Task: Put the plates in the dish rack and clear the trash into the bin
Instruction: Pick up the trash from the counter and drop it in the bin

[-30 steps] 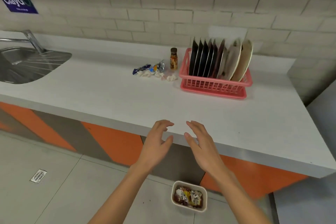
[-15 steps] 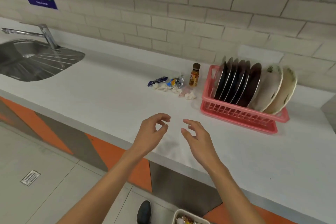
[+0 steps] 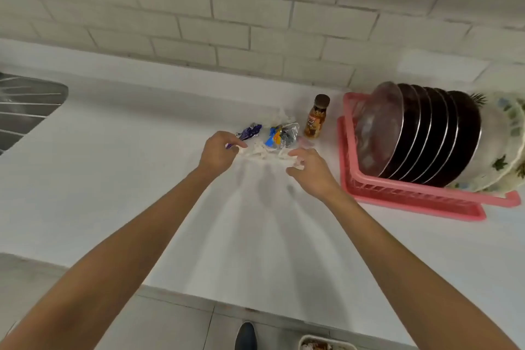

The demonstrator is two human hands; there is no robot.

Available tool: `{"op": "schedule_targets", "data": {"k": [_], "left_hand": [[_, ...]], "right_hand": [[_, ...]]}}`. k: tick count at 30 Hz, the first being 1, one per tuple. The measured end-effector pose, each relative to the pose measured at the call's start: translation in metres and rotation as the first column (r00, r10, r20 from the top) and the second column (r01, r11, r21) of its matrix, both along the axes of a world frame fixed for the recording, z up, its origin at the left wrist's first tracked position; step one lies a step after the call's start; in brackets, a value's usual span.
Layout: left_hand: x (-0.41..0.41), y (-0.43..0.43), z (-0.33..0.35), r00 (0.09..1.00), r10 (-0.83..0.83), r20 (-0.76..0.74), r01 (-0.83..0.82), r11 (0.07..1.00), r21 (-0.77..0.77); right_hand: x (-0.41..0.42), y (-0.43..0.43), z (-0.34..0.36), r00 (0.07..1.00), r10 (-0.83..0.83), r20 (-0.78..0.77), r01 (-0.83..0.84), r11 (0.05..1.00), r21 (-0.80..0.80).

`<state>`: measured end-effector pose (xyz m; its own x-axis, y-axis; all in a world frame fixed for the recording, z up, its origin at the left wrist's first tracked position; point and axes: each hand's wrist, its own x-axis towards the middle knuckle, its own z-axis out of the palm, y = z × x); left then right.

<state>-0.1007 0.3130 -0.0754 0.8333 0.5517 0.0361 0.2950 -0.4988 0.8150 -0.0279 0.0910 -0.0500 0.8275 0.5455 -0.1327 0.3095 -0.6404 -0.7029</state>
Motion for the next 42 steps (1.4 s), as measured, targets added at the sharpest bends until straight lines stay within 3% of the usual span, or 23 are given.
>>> {"op": "schedule_targets", "data": {"k": [6, 9, 12, 16, 19, 22, 27, 34, 39, 42], "left_hand": [[0.063, 0.035, -0.032, 0.978, -0.065, -0.198, 0.086, 0.991, 0.099], [0.086, 0.041, -0.034, 0.949, -0.103, -0.297, 0.191, 0.939, 0.284], [0.101, 0.047, -0.047, 0.909, -0.176, -0.378, 0.302, 0.903, 0.305], [0.102, 0.057, -0.065, 0.953, -0.127, -0.276, 0.193, 0.955, 0.226], [0.096, 0.064, -0.064, 0.990, 0.013, -0.143, -0.012, 1.000, 0.005], [0.084, 0.069, -0.065, 0.991, 0.114, -0.074, -0.122, 0.986, -0.112], [0.054, 0.059, -0.060, 0.994, 0.097, 0.058, -0.085, 0.979, -0.186], [0.033, 0.044, -0.055, 0.987, 0.097, 0.132, -0.052, 0.948, -0.315], [0.018, 0.023, -0.043, 0.992, 0.078, 0.103, -0.037, 0.936, -0.351], [0.014, 0.016, -0.037, 0.990, 0.121, 0.077, -0.074, 0.890, -0.450]], "right_hand": [[0.017, 0.023, -0.024, 1.000, -0.002, 0.028, 0.004, 0.999, -0.043], [0.026, 0.028, -0.027, 0.999, -0.010, 0.044, 0.012, 0.998, -0.058], [0.037, 0.039, -0.028, 0.995, 0.001, 0.104, 0.007, 0.997, -0.078], [0.064, 0.068, -0.024, 0.956, 0.013, 0.292, 0.038, 0.985, -0.168], [0.087, 0.093, -0.022, 0.922, 0.045, 0.385, 0.088, 0.943, -0.322], [0.104, 0.114, -0.023, 0.939, 0.101, 0.328, 0.089, 0.851, -0.517], [0.107, 0.130, -0.037, 0.953, 0.197, 0.229, 0.023, 0.710, -0.704], [0.096, 0.121, -0.047, 0.924, 0.247, 0.293, 0.041, 0.696, -0.717], [0.108, 0.108, -0.049, 0.938, 0.221, 0.267, -0.031, 0.820, -0.572], [0.114, 0.097, -0.038, 0.924, 0.230, 0.306, -0.042, 0.855, -0.516]]}}
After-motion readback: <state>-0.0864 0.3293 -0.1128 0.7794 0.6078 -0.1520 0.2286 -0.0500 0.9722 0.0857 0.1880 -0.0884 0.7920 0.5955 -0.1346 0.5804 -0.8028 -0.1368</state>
